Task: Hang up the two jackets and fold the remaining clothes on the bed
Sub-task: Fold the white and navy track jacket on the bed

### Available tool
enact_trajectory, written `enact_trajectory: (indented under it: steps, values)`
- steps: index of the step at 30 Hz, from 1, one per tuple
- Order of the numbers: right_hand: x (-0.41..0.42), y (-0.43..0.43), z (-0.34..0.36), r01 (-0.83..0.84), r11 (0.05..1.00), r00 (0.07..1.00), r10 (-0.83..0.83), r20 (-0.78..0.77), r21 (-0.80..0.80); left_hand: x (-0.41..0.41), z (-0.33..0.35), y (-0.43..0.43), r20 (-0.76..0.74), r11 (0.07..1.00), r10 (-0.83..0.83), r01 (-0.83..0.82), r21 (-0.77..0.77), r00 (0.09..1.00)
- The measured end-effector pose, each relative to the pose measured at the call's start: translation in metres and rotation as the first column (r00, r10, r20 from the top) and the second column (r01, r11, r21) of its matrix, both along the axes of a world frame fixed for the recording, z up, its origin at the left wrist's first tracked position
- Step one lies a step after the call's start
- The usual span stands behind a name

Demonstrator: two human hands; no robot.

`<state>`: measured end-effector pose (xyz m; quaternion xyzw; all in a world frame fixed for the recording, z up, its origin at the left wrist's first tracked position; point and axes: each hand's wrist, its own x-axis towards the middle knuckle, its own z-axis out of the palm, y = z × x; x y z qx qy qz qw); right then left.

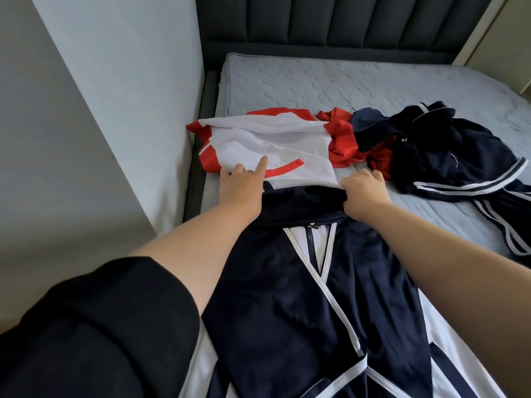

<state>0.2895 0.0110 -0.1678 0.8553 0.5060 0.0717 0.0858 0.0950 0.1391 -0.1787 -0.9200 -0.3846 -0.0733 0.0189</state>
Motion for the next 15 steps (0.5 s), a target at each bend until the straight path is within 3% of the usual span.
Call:
enact_trajectory:
  steps: [4,8,11,15]
  values:
    - [-0.002,-0.018,0.005,-0.101,0.982,0.993,0.09,0.076,0.156,-0.012,0.017,-0.008,0.02,0.995,-0.05,0.048,0.089,0.999]
    - [-0.013,-0.049,0.008,-0.312,0.867,0.95,0.296,0.102,0.39,-0.038,0.018,-0.035,0.05,0.981,-0.144,0.135,0.142,0.988]
    - [-0.025,-0.08,0.002,-0.471,0.805,0.882,0.442,0.165,0.36,-0.058,0.008,-0.061,-0.014,0.953,-0.247,0.245,0.177,0.969]
    - [-0.039,-0.118,-0.012,-0.501,0.8,0.865,0.472,0.17,0.329,-0.073,-0.011,-0.105,-0.141,0.948,-0.278,0.296,0.12,0.95]
